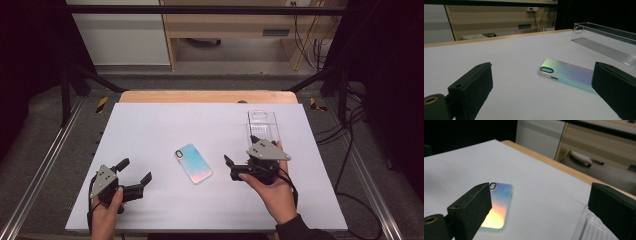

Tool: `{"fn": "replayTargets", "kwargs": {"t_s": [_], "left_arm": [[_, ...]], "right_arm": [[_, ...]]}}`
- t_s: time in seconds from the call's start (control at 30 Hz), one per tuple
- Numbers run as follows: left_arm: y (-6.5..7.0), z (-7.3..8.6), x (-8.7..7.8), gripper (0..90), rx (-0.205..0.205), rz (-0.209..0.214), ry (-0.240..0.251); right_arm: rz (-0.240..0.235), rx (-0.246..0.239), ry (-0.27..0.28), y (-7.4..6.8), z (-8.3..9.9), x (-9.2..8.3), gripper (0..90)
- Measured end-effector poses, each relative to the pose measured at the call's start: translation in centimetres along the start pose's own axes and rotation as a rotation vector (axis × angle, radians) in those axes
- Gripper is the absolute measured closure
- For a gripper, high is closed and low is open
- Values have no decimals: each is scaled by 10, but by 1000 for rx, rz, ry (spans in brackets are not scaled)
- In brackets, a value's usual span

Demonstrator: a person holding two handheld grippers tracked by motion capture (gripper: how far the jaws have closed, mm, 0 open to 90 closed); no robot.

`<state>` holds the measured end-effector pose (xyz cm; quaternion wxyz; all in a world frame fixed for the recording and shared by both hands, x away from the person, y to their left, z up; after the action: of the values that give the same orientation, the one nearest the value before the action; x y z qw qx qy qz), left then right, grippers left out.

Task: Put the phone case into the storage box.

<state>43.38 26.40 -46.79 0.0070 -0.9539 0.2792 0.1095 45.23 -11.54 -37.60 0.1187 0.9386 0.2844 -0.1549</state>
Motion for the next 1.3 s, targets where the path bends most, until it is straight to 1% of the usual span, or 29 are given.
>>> {"fn": "replayTargets", "kwargs": {"t_s": [0.07,0.13,0.27,0.37,0.53,0.63,0.73,0.8,0.97,1.07,1.3], "left_arm": [[-1,0,0,31,-2,-2,0],[-1,-1,-1,31,-6,-3,8],[-1,-2,0,31,-11,-2,17],[-2,-2,0,31,-5,1,10],[-3,-1,-2,29,-14,1,18],[-4,0,-3,24,-14,4,17],[-6,0,-4,23,-28,0,23],[-6,1,-3,23,-26,-1,12],[-6,-2,-3,20,-29,-2,23],[-5,-2,-1,20,-27,0,18],[-4,0,-3,20,-20,9,14]], "right_arm": [[-22,-10,-39,-5,-1,10,50],[-38,-20,-68,-10,-3,19,48],[-57,-57,-97,-18,-8,29,45],[-84,-61,-124,-21,-12,35,45],[-129,-28,-163,-26,-12,48,43],[-140,-12,-189,-30,-11,56,42],[-151,-5,-213,-33,-10,62,45],[-155,6,-225,-35,-10,65,44],[-175,29,-263,-38,-5,73,50],[-169,20,-286,-39,-1,75,54],[-170,46,-309,-41,15,78,52]]}}
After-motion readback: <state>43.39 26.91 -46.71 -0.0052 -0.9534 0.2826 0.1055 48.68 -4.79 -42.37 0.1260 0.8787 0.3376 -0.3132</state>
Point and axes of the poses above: each handheld gripper's, and its own axes: x roughly forward along the jaws, z roughly out of its underside, y roughly to its right, the point moved 3 cm from there along x, roughly forward along the jaws, and after that the axes turned 1 degree about -y, right-handed, at the moved point
